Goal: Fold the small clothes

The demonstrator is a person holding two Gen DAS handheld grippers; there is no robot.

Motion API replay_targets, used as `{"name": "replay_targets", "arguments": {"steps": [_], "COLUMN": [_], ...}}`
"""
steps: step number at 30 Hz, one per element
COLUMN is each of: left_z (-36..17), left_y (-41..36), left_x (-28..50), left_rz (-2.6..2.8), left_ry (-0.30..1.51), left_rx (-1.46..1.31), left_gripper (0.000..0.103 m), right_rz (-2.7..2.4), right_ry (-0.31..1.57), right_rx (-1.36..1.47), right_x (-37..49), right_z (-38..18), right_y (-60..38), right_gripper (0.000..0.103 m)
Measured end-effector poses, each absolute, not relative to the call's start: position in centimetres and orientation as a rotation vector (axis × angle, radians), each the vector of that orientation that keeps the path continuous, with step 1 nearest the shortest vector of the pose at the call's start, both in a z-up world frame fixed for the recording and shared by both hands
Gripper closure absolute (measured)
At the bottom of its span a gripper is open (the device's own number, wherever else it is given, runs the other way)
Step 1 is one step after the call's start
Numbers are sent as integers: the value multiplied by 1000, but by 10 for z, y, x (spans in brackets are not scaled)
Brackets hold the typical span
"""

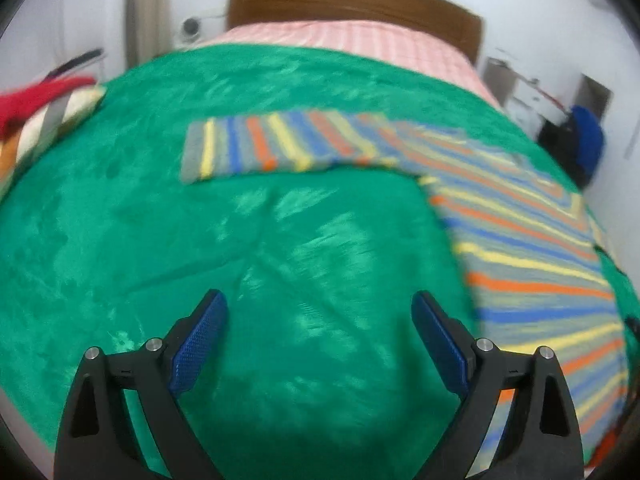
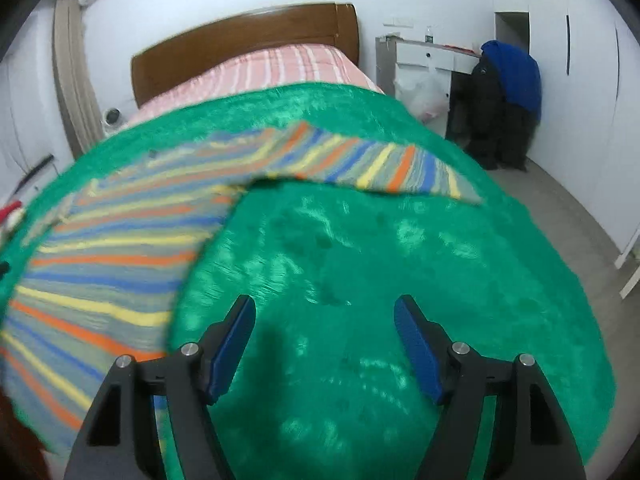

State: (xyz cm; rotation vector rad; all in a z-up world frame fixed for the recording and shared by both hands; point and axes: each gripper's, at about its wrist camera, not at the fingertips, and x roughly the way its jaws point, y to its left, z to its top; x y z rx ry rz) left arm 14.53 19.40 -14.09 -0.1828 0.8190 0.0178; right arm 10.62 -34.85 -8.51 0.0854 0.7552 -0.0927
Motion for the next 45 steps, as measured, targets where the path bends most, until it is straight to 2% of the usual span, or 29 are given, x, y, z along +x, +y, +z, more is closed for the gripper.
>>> {"name": "replay_targets", "arguments": {"steps": [5,45], "left_z": [-159,-162], "left_y": [196,189], "left_x": [142,140], "left_rz": [16,42], "left_ry": [787,772], "left_rx": [-181,-122], "left_gripper": [0,0], "right_rz": [-128,-136], "right_ry": [680,641], "right_rx": [52,39], "right_x": [100,94], "right_z": [-105,-112], "right_y": [-348,-345], "right_gripper": [28,25]}}
